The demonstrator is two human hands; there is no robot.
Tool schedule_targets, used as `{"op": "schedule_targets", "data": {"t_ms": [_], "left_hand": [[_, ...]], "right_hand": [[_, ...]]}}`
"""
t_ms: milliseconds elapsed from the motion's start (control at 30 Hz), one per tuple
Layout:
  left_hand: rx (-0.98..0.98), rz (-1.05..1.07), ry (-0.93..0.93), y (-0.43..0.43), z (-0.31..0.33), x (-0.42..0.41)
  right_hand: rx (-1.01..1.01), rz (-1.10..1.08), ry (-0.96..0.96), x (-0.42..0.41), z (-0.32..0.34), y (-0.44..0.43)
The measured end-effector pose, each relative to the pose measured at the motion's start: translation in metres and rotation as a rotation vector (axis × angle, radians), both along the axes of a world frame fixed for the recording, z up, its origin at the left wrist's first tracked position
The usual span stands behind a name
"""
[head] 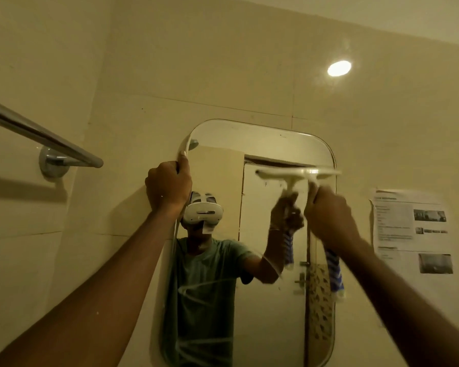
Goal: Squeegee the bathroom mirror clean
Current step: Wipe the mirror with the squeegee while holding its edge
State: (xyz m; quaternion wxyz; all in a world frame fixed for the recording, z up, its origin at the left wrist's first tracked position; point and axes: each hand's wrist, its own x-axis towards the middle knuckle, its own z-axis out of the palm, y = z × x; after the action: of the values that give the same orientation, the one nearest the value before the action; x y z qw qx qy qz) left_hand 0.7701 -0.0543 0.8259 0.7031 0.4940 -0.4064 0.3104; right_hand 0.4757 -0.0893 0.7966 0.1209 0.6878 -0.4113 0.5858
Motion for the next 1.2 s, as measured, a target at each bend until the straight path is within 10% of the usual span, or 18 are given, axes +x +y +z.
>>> {"op": "schedule_targets", "data": {"t_ms": [167, 433, 800, 1067, 1200], "left_hand": [[-0.002, 0.022, -0.023, 0.001, 0.000, 0.001], [-0.056, 0.013, -0.081, 0.000, -0.002, 0.008], [-0.057, -0.051, -0.094, 0.005, -0.006, 0.007], [-0.108, -0.086, -0.117, 0.001, -0.008, 0.012], [-0.121, -0.068, -0.116, 0.000, -0.009, 0.010]], "right_hand": [[0.125, 0.005, 0.108, 0.000, -0.063, 0.020], [0.005, -0.070, -0.060, 0.014, 0.108, 0.024], [0.255, -0.024, 0.000, -0.009, -0.061, 0.029], [0.101, -0.051, -0.104, -0.010, 0.103, 0.036], [0.106, -0.056, -0.111, -0.001, 0.080, 0.022]]}}
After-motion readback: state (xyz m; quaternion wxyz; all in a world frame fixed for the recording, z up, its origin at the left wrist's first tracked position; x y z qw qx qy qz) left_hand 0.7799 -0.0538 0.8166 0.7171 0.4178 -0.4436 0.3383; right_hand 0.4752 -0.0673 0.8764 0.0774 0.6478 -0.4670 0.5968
